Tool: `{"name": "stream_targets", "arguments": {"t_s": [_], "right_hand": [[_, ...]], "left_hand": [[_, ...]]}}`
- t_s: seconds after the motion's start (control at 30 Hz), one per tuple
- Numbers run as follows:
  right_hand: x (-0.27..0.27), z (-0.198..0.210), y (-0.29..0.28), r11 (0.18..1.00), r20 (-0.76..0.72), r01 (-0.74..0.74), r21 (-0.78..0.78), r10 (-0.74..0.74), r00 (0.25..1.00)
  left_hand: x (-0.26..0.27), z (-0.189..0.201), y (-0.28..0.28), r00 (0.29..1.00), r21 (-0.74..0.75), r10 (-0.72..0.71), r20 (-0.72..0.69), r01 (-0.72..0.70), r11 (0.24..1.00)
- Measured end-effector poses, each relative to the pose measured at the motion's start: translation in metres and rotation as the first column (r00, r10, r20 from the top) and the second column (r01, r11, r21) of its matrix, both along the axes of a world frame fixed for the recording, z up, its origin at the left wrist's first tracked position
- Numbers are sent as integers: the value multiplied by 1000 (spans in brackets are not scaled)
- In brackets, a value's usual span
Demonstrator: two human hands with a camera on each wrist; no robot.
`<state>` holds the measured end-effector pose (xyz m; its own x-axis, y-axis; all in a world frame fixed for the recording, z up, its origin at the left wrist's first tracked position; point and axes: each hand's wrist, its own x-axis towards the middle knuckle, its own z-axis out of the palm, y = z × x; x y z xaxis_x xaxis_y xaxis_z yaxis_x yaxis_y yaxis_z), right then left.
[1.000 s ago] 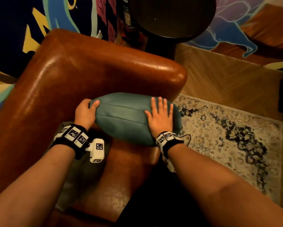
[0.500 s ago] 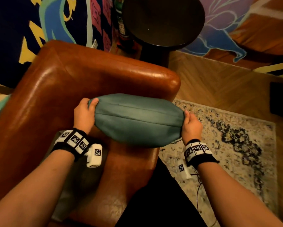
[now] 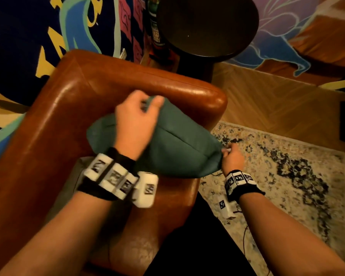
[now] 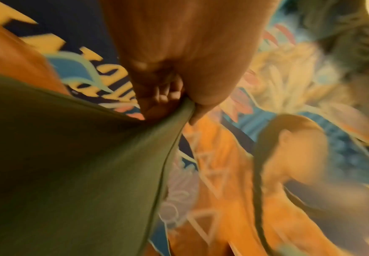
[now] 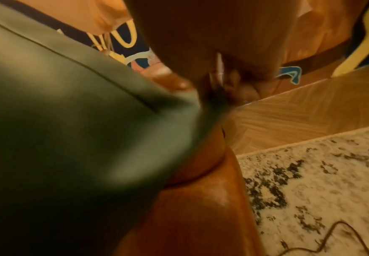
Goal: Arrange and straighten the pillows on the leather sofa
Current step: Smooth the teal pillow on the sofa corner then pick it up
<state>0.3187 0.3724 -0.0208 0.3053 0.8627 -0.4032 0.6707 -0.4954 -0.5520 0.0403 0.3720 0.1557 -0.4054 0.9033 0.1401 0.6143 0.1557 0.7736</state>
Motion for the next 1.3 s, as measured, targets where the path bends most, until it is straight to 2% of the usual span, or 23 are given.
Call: {"name": "stream_targets", "arguments": {"t_s": [0.07,0.13,0.17,0.2,0.27,0.3,0.33,0.37,0.43,0.5,0.53,0.6,0.67,0.7,0.77,0.83,0.87,0.93,0.97,1.03,1.2,1.23,1.3], "right_hand": [[-7,-7,-2,971,-113,-147,-189,127,985],[-19,-6,-6,913,-332,-359,-193,284,900],[-24,-4,-9,893,-436,-413,-177,305,847],[-26,-6,-12,905,-515,-394,-162,263,816],[-31,-10,-17,964,-544,-218,-151,103,833],[-26,-22,-19,977,-518,-140,-157,39,854],[-20,-37,-20,983,-464,-99,-156,15,886],[-15,-47,-24,985,-414,-79,-152,9,910],[-11,-44,-29,993,-376,10,-115,-53,925],[-13,-19,-29,978,-380,192,-85,-210,901],[-7,-22,-26,965,-380,253,-75,-262,887],[1,-23,-24,956,-385,288,-51,-284,878],[1,-28,-24,959,-337,281,-25,-273,901],[-1,-28,-25,952,-323,307,-24,-298,898],[-6,-28,-26,915,-311,398,-61,-396,864],[-15,-23,-25,868,-266,466,-171,-496,826],[-22,-19,-23,871,-236,460,-173,-490,839],[-34,-8,-19,932,-241,357,-61,-361,901],[-34,-2,-18,962,-245,274,11,-264,933],[-18,12,-14,977,-225,191,92,-167,960],[24,9,1,965,-206,181,188,-141,968],[25,9,2,961,-206,201,189,-162,965],[32,1,1,961,-199,238,139,-209,958]], "left_hand": [[51,-10,2,984,-90,-175,29,177,980],[92,-43,6,943,-256,-326,69,332,908],[104,-65,6,909,-351,-404,99,412,841],[111,-86,4,858,-432,-494,143,503,749],[113,-122,-4,728,-542,-653,210,642,542],[108,-135,-8,688,-571,-694,213,664,483],[99,-144,-12,682,-594,-708,183,650,473],[86,-152,-15,701,-623,-705,114,603,499],[49,-161,-15,750,-671,-649,-129,416,614],[1,-165,-12,780,-646,-512,-360,188,740],[-23,-164,-11,791,-617,-422,-443,72,783],[-62,-166,-12,771,-575,-301,-561,-102,812],[-87,-167,-17,747,-582,-258,-612,-205,787],[-95,-167,-19,772,-601,-222,-596,-245,761],[-104,-162,-16,883,-639,-103,-458,-247,728],[-98,-154,-11,943,-572,-53,-330,-155,805],[-90,-147,-10,951,-507,-83,-298,-84,858],[-78,-133,-9,957,-387,-159,-244,54,920],[-79,-126,-8,961,-339,-158,-227,74,938],[-93,-119,-4,981,-260,-53,-187,2,966],[-116,-126,5,994,-319,81,-78,-102,942],[-119,-129,7,995,-335,98,-14,-97,937],[-124,-135,6,969,-387,106,224,-12,922]]}}
